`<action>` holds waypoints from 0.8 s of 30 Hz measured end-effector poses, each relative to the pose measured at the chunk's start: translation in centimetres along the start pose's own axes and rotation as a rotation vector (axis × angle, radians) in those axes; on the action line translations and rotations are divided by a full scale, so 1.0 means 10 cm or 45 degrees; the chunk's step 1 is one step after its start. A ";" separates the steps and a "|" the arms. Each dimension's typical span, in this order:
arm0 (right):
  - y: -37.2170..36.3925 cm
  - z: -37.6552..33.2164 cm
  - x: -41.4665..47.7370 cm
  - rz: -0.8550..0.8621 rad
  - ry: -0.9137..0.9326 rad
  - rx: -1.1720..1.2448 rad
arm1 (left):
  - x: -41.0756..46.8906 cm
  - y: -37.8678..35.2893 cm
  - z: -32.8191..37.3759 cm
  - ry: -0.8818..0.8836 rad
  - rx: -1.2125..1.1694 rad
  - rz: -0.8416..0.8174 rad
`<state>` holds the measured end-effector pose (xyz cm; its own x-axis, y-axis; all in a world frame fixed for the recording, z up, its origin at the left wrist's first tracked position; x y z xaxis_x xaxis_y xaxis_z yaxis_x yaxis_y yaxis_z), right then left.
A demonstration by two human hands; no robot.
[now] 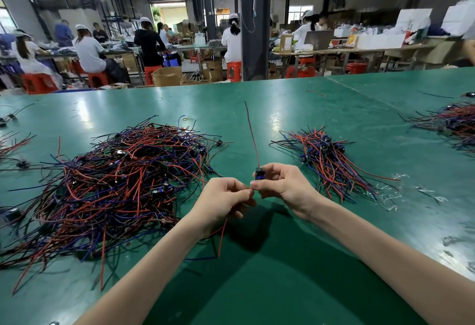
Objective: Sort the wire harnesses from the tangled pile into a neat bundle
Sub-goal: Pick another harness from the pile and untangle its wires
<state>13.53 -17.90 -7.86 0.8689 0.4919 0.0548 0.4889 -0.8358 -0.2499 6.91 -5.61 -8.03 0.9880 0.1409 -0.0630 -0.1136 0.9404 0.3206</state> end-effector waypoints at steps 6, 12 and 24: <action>0.06 -0.04 0.03 0.061 0.011 0.021 | 0.01 0.07 0.06 -0.213 0.471 0.163; 0.14 -0.04 0.08 0.120 -0.042 0.155 | 0.01 0.01 0.02 -0.054 -0.015 -0.046; 0.26 -0.04 0.13 0.215 -0.083 0.193 | 0.02 0.04 -0.02 0.055 -0.080 -0.105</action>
<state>15.98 -19.59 -8.03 0.9281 0.3672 -0.0611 0.3158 -0.8636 -0.3929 7.03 -5.15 -8.15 0.9890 0.0739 -0.1282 -0.0395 0.9667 0.2527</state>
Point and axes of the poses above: each hand's wrist, its own x-axis towards the middle knuckle, its own y-axis out of the back of the hand, z = x × y, the point moved 6 cm from there along x, towards the middle knuckle, and after that the axes turned 9 degrees about x, right-handed, at the moved point
